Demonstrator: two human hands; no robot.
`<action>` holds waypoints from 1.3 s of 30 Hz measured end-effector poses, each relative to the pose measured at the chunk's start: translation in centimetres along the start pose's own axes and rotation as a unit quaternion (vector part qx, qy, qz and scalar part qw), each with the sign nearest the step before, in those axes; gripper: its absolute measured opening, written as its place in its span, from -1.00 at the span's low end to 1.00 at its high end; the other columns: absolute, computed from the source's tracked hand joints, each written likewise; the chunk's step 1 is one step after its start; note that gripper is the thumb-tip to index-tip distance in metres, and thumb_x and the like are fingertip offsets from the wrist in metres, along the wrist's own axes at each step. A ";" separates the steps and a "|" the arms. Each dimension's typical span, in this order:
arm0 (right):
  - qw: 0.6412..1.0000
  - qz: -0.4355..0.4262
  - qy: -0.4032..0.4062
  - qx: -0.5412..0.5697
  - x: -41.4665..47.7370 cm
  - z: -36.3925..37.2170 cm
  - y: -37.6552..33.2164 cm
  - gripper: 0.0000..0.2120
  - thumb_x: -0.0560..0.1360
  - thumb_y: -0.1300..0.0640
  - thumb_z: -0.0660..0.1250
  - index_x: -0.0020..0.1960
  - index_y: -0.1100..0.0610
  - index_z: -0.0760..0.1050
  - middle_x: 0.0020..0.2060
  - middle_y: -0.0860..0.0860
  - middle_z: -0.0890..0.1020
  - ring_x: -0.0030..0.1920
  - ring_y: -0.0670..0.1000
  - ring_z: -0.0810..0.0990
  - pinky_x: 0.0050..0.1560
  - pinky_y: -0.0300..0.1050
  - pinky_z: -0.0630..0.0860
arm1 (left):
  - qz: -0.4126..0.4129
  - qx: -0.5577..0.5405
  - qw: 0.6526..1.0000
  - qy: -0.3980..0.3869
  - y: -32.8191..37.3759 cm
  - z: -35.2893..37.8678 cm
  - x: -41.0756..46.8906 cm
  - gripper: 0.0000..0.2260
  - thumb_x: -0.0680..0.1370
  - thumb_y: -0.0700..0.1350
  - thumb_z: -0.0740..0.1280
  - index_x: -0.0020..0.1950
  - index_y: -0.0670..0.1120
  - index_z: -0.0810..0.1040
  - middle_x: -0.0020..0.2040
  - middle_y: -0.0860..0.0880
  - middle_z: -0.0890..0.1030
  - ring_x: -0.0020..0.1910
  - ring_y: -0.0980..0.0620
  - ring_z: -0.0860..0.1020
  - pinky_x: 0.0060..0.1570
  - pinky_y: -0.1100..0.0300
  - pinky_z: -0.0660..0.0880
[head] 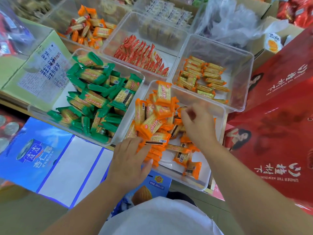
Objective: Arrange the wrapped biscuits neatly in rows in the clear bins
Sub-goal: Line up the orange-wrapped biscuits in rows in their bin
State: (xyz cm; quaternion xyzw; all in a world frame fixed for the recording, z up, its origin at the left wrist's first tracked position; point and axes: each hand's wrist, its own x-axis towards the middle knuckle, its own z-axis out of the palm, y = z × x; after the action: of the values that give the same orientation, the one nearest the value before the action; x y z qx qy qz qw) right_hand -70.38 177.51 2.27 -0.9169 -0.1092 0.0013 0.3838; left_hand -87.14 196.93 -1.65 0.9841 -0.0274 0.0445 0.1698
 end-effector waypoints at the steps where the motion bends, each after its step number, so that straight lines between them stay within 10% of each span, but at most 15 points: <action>1: 0.999 0.008 -0.036 -0.021 -1.9 -0.2 1.1 -0.87 0.48 -0.07 0.25 -0.21 -0.08 0.46 -0.28 -0.14 0.53 -0.20 -0.11 0.51 -0.28 -0.19 0.34 | 0.009 -0.009 1.000 -0.007 -0.1 0.3 -0.2 -0.65 0.54 0.12 0.28 0.19 -0.05 0.62 0.20 -0.12 0.57 0.16 -0.19 0.52 0.10 -0.09 0.46; 5: 0.898 -0.052 -0.269 -0.345 -7.1 0.4 5.5 -0.59 0.50 -0.19 0.32 0.27 -0.02 0.53 0.13 -0.04 0.56 0.19 0.07 0.47 0.10 0.01 0.42 | 0.006 -0.019 0.999 -0.037 -0.5 1.3 -1.0 -0.67 0.56 0.12 0.24 0.11 -0.06 0.64 0.14 -0.09 0.60 0.10 -0.17 0.56 0.09 -0.08 0.48; 8: 0.856 -0.095 -0.280 -0.425 -7.5 1.1 6.0 -0.64 0.55 -0.16 0.27 0.27 -0.03 0.50 0.16 -0.04 0.54 0.22 0.10 0.39 0.14 0.03 0.30 | -0.011 -0.012 0.997 -0.070 -0.6 1.7 -1.2 -0.63 0.57 0.15 0.20 0.16 -0.05 0.63 0.18 -0.09 0.59 0.13 -0.17 0.54 0.13 -0.08 0.44; 16: 0.922 -0.054 -0.293 -0.249 -7.7 -0.5 3.2 -0.65 0.54 -0.24 0.23 0.04 0.04 0.46 -0.26 -0.05 0.53 -0.20 0.09 0.55 -0.29 -0.06 0.36 | -0.021 -0.044 0.996 -0.070 -0.3 1.3 -1.1 -0.61 0.57 0.14 0.22 0.20 -0.08 0.62 0.17 -0.07 0.59 0.13 -0.14 0.53 0.13 -0.09 0.47; 26: 0.886 0.154 -0.438 0.006 -8.2 1.7 2.9 -0.58 0.57 0.36 0.13 0.27 0.08 0.60 0.19 0.03 0.67 0.21 -0.02 0.60 0.26 -0.03 0.52 | 0.108 -0.078 0.972 -0.196 2.4 1.8 0.4 -0.53 0.62 0.20 0.16 0.42 -0.01 0.53 0.32 0.03 0.58 0.29 -0.04 0.49 0.24 -0.03 0.43; 30: 0.878 0.000 -0.429 -0.213 -6.4 2.2 4.9 -0.56 0.59 0.33 0.17 0.40 0.05 0.51 0.31 0.02 0.59 0.31 0.08 0.49 0.22 -0.01 0.49 | 0.146 0.010 0.958 -0.248 2.2 2.7 0.8 -0.49 0.64 0.30 0.04 0.51 0.09 0.39 0.41 0.13 0.50 0.36 0.04 0.36 0.31 0.00 0.27; 34: 0.780 -0.099 -0.434 -0.439 -6.2 2.7 5.9 -0.46 0.54 0.14 0.34 0.49 -0.08 0.35 0.44 0.04 0.35 0.38 0.16 0.30 0.20 0.08 0.41 | 0.148 0.016 0.952 -0.269 1.8 2.8 1.0 -0.47 0.63 0.29 0.10 0.55 0.12 0.31 0.46 0.15 0.45 0.34 0.05 0.33 0.29 0.02 0.26; 39: 0.755 -0.104 -0.424 -0.490 -6.8 3.9 5.7 -0.46 0.55 0.16 0.34 0.49 0.00 0.28 0.45 0.16 0.22 0.42 0.26 0.23 0.21 0.08 0.41 | 0.135 0.015 0.953 -0.270 1.8 3.0 0.9 -0.47 0.60 0.28 0.17 0.54 0.13 0.32 0.45 0.16 0.45 0.32 0.05 0.34 0.25 0.04 0.28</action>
State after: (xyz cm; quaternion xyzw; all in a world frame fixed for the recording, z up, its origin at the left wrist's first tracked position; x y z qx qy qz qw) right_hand -76.24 175.02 -5.08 -0.8681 -0.3411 0.2962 -0.2058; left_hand -86.15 194.18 -3.82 0.9490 -0.2040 -0.2000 0.1334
